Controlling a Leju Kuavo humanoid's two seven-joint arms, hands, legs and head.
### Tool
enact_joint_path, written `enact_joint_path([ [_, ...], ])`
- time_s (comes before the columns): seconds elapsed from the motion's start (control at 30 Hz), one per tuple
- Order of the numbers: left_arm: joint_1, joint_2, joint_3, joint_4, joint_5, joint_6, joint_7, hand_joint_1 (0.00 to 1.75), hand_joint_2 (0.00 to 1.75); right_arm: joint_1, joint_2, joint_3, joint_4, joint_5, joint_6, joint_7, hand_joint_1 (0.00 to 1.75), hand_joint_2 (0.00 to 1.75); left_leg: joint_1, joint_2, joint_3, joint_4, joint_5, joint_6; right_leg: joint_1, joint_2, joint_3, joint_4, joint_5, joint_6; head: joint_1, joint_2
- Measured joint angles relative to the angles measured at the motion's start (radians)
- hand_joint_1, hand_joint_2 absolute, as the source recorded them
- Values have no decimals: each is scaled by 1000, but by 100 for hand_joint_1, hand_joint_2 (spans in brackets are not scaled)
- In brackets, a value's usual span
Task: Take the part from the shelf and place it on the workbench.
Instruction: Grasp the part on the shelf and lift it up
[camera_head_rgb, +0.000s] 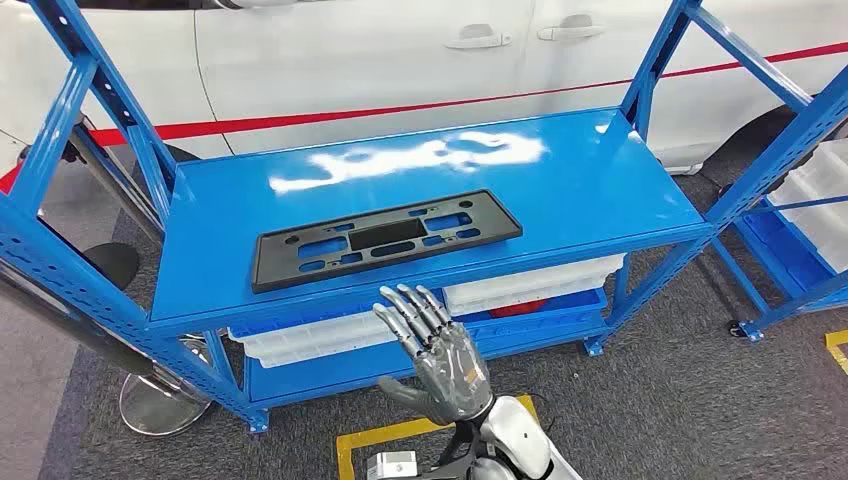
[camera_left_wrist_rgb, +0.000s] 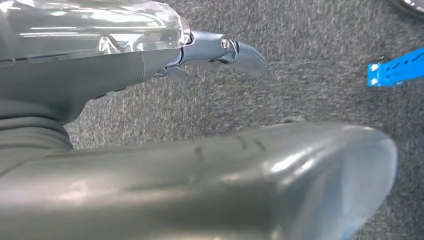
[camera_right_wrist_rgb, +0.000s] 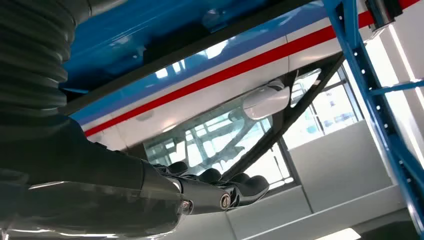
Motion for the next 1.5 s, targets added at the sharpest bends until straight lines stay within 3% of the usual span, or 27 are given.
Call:
enact_joint_path([
  [0.13, -4, -5, 0, 1, 1, 2, 0, 0, 0, -25, 12, 28, 72, 66, -22, 32, 0, 175, -1, 2, -4, -1, -2, -11, 9, -2, 12, -44, 3, -8, 0, 0],
  [0.2, -5, -6, 0, 2, 4, 5, 0, 0, 0, -40, 19, 40, 123, 106, -34, 57, 0, 175, -1, 4, -5, 5, -9, -21, 2, -3, 20, -60, 10, -7, 0, 0],
  [0.27, -6, -6, 0, 3, 7, 8, 0, 0, 0, -58, 28, 46, 181, 146, -48, 82, 0, 175, 1, 6, -32, 71, -50, -32, -8, -5, 29, -74, 16, -7, 0, 0],
  [0.33, -7, -6, 0, 3, 11, 11, 0, 0, 0, -76, 33, 42, 243, 183, -61, 104, 0, 175, 11, 7, -92, 196, -110, -44, -10, -7, 31, -76, 16, -8, 0, 0],
  [0.37, -6, -6, 0, 4, 14, 12, 0, 0, 0, -81, 34, 34, 269, 200, -66, 112, 0, 175, 16, 7, -118, 246, -125, -50, -11, -7, 30, -76, 16, -7, 0, 0],
  [0.4, -5, -6, 0, 4, 16, 12, 0, 0, 0, -85, 35, 22, 293, 219, -72, 118, 0, 175, 21, 8, -131, 268, -123, -55, -12, -7, 31, -75, 14, -6, 0, 0],
  [0.43, -4, -6, 0, 4, 18, 11, 0, 0, 0, -89, 36, 7, 311, 237, -78, 123, 0, 175, 26, 8, -124, 248, -101, -60, -14, -7, 32, -73, 12, -3, 0, 0],
  [0.53, -5, -5, 0, 4, 21, -14, -1, 0, 0, -105, 46, -44, 344, 289, -98, 134, 0, 175, 34, 11, -37, 61, -8, -69, -20, -5, 34, -62, 2, 15, 0, 0],
  [0.6, -6, -4, 0, 6, 26, -49, -2, 0, 0, -117, 56, -70, 356, 327, -110, 148, 0, 175, 32, 10, -12, 7, -1, -59, -18, -3, 31, -55, -2, 28, 0, 0],
  [0.73, -8, -4, 1, 6, 35, -93, -1, 0, 0, -139, 78, -83, 377, 370, -119, 191, 0, 175, 28, 8, -8, 2, 0, -26, -23, -1, 19, -28, -20, 50, 1, 0],
  [0.8, -9, -4, 1, 6, 37, -97, 0, 0, 0, -151, 85, -84, 386, 371, -120, 207, 0, 175, 28, 9, -4, 0, -2, -15, -24, -1, -30, 70, -66, 55, 1, 0],
  [0.87, -9, -4, 1, 6, 38, -98, 1, 0, 0, -156, 87, -84, 395, 369, -120, 213, 0, 175, 23, 8, 0, 0, -6, -7, -23, -1, -103, 193, -102, 55, 1, 0],
  [0.9, -9, -3, 2, 6, 39, -98, 2, 0, 0, -156, 87, -84, 400, 367, -120, 215, 0, 175, 19, 7, 3, 0, -9, -5, -22, -1, -126, 223, -98, 53, 1, 0],
  [0.93, -9, -3, 2, 6, 39, -98, 3, 0, 0, -157, 87, -85, 404, 364, -120, 216, 0, 175, 16, 5, 8, 0, -13, -3, -20, 0, -131, 216, -76, 48, 1, 0],
  [1.0, -9, -3, 5, 6, 39, -99, 5, 0, 0, -163, 87, -85, 408, 355, -120, 221, 0, 175, 10, 2, 21, 0, -23, -2, -10, 0, -93, 105, 4, 28, 1, 0],
  [1.07, -10, -3, 7, 8, 38, -103, 6, 0, 0, -172, 88, -88, 411, 346, -121, 228, 0, 175, 4, 1, 31, -1, -34, -6, 2, -1, -46, -3, 47, 5, -1, 0],
  [1.17, -13, -3, 8, 9, 34, -110, 10, 0, 0, -182, 88, -92, 414, 345, -122, 242, 0, 175, 8, 3, 39, -11, -42, -20, 10, 0, -23, -48, 37, -8, 0, 0],
  [1.23, -14, 0, 9, 8, 27, -115, 12, 0, 0, -183, 89, -95, 414, 349, -123, 257, 0, 175, 8, 6, 46, -6, -51, -30, 1, -1, 0, -72, 37, -9, 0, 0],
  [1.27, -15, 1, 9, 8, 22, -118, 13, 0, 0, -185, 89, -96, 414, 351, -124, 264, 0, 175, 8, 7, 35, 23, -65, -35, -4, -2, 15, -84, 36, -9, -1, 0],
  [1.37, -15, 7, 8, 8, 3, -131, 16, 0, 0, -186, 90, -103, 412, 361, -120, 289, 0, 175, 19, 8, -71, 198, -116, -53, -9, -4, 43, -94, 22, -9, -2, 0],
  [1.4, -14, 9, 7, 8, -4, -135, 18, 0, 0, -183, 90, -107, 408, 366, -114, 297, 0, 175, 24, 9, -104, 235, -112, -59, -10, -3, 50, -93, 14, -7, -2, 0],
  [1.43, -13, 11, 5, 8, -11, -139, 21, 0, 0, -179, 90, -111, 401, 371, -106, 304, 0, 175, 29, 9, -121, 238, -90, -64, -12, -1, 58, -90, 5, -4, -2, 0],
  [1.5, -14, 15, -2, 8, -25, -147, 29, 0, 0, -171, 90, -120, 380, 380, -92, 316, 0, 175, 37, 11, -105, 144, -2, -71, -18, 1, 78, -82, -17, 6, -2, 0],
])
